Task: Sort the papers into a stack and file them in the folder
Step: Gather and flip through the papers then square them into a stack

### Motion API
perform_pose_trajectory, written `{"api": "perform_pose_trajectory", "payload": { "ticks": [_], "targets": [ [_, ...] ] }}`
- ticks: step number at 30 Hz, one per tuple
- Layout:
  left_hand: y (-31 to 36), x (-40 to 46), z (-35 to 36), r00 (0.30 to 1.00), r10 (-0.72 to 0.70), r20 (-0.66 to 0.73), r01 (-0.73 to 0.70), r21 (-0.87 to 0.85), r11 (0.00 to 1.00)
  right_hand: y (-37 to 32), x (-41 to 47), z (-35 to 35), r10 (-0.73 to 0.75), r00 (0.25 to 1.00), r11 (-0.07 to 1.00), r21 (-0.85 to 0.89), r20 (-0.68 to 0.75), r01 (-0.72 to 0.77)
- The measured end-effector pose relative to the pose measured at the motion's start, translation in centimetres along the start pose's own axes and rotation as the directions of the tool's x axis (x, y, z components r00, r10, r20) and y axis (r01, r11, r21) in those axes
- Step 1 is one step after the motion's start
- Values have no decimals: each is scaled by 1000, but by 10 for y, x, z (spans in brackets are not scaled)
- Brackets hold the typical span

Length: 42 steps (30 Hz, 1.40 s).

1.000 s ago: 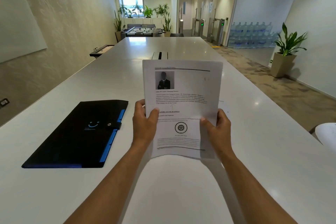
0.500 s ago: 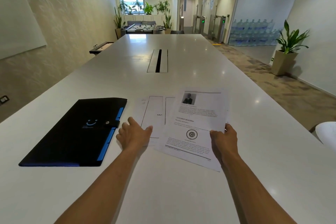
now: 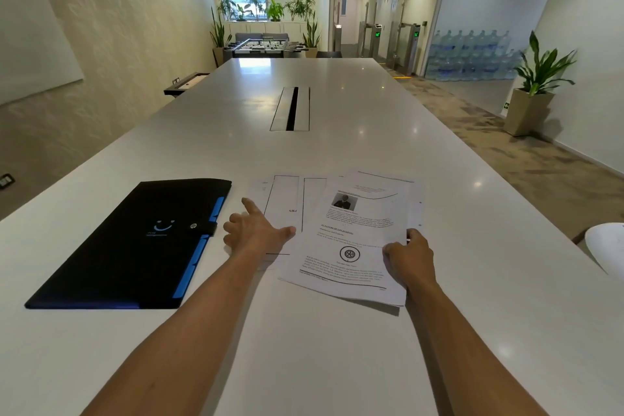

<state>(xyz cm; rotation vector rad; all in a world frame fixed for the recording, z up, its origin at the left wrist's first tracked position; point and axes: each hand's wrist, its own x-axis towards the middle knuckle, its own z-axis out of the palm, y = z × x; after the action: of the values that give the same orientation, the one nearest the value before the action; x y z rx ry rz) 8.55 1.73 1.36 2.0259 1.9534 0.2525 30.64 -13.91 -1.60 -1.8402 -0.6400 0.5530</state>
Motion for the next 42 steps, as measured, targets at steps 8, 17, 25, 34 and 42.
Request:
{"api": "perform_pose_trajectory", "payload": {
  "ticks": [8, 17, 25, 34, 42],
  "targets": [
    [17, 8, 8, 996, -84, 28, 87, -185, 979, -1, 1, -1, -8, 1000, 1000, -17, 2, 8],
    [33, 11, 10, 976, -98, 197, 197, -583, 788, 1, 2, -1, -28, 1000, 999, -32, 10, 28],
    [38, 9, 21, 976, -38, 212, 179, -698, 693, 4, -1, 0, -63, 998, 998, 6, 8, 63],
    [13, 9, 14, 993, 117, -19, -87, -784, 615, 11, -13, 1, -179, 983, 982, 61, -27, 181],
    [-11, 16, -45, 967, 139, -214, -253, -743, 619, 12, -14, 1, -168, 985, 983, 74, -23, 169]
  ]
}}
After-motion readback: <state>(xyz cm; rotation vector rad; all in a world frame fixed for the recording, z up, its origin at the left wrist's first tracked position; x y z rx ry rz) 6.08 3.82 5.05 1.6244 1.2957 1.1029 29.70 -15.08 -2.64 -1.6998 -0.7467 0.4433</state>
